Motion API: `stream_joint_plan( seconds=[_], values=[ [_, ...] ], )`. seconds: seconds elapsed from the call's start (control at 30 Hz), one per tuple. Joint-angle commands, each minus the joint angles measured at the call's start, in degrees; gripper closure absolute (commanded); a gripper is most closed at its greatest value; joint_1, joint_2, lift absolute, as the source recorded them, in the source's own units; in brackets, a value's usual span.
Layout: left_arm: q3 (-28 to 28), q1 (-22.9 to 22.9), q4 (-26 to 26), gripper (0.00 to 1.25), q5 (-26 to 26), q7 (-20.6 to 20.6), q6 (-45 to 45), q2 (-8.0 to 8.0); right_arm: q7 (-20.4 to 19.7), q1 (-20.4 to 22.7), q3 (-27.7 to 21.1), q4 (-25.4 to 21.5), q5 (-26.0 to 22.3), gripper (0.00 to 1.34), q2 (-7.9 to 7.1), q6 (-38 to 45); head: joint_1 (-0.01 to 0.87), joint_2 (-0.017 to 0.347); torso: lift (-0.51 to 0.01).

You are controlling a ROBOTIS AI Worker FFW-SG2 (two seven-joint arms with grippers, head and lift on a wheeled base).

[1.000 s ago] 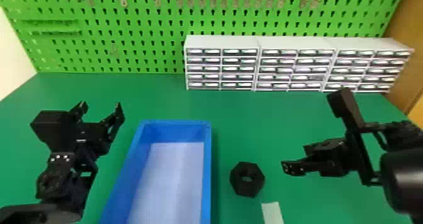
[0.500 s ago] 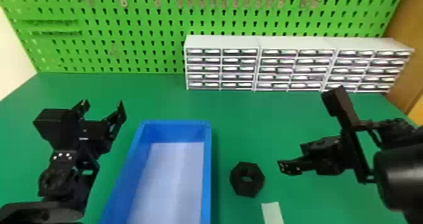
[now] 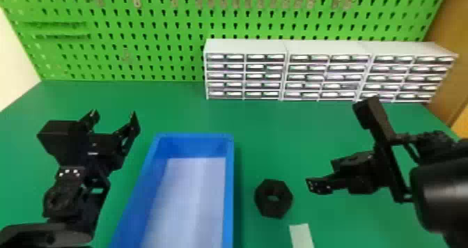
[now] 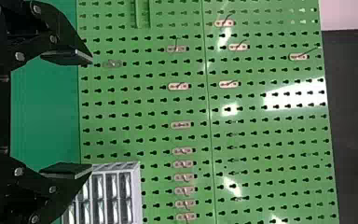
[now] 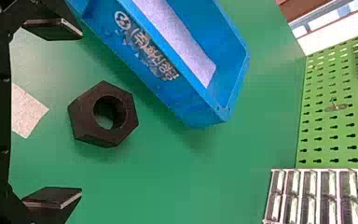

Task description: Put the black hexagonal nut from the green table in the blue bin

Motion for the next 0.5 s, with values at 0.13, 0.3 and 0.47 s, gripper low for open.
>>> stream_joint_plan(
  seconds=[0.13, 0.3, 0.47],
  values=[
    [-0.11, 0.35, 0.0, 0.43, 0.0, 0.44, -0.24, 0.0, 0.0, -0.61, 0.55, 0.37, 0.43, 0.12, 0.41, -0.23, 0.657, 0.057, -0.095],
    [-0.38, 0.09, 0.0, 0.43, 0.0, 0.7, -0.33, 0.0, 0.17, -1.4, 2.3, 1.69, 0.61, 0.12, 0.41, -0.32, 0.657, 0.057, -0.095],
    [-0.55, -0.09, 0.0, 0.43, -0.17, 0.7, -0.33, 0.0, 0.17, -1.84, 3.62, 3.1, 2.28, 0.12, 0.94, -1.37, 0.657, 0.057, -0.095]
  ],
)
